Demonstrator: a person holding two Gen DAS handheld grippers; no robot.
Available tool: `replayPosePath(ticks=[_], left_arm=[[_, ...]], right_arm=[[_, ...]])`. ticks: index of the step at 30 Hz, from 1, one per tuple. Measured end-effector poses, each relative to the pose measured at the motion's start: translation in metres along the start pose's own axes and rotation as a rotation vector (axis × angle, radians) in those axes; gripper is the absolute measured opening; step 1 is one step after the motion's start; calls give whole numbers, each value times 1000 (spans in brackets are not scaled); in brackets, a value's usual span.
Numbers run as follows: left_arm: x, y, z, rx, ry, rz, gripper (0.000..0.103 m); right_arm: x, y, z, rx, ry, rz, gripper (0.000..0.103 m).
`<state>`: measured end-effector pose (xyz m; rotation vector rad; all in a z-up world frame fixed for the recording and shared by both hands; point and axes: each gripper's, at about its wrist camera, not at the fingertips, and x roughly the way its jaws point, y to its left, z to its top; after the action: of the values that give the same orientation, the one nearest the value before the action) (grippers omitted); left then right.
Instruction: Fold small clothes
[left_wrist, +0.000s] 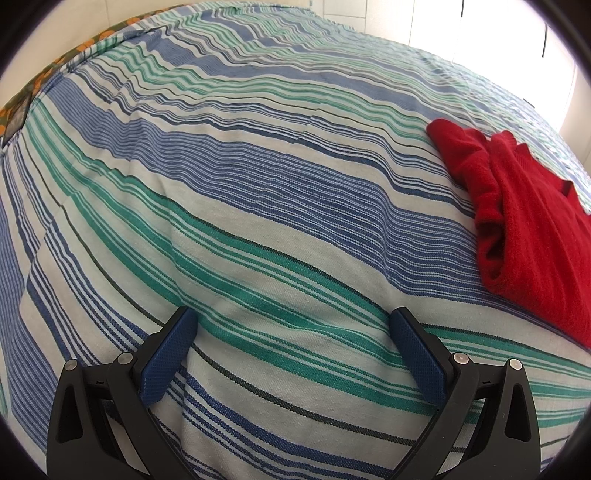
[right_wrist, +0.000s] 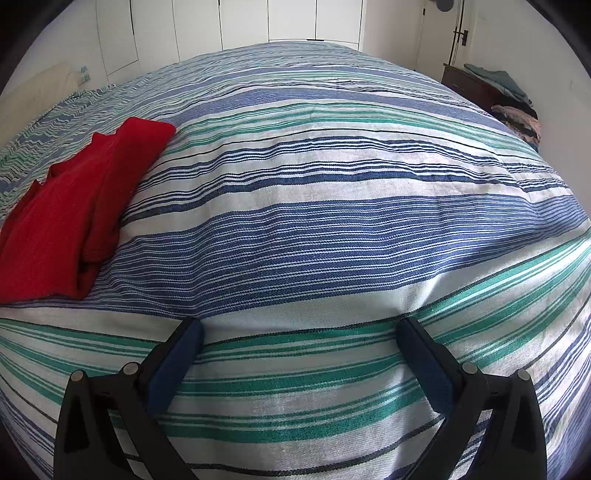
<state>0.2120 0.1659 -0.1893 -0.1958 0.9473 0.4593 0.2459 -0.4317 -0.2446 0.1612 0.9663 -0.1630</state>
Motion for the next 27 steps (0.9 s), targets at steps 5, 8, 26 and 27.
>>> replayPosePath(ticks=[5,8,26,27], left_arm=[[0,1,-1,-2,-2,-2,103],[0,1,-1,-1,-1,-1,103],[-1,2,-1,-4,-4,-4,103],[-1,2,-1,-3,-3,-3,103]], right_arm=[[0,0,0,0,0,0,103],[0,0,0,0,0,0,103],[0,0,0,1,1,0,103],[0,0,0,1,1,0,103]])
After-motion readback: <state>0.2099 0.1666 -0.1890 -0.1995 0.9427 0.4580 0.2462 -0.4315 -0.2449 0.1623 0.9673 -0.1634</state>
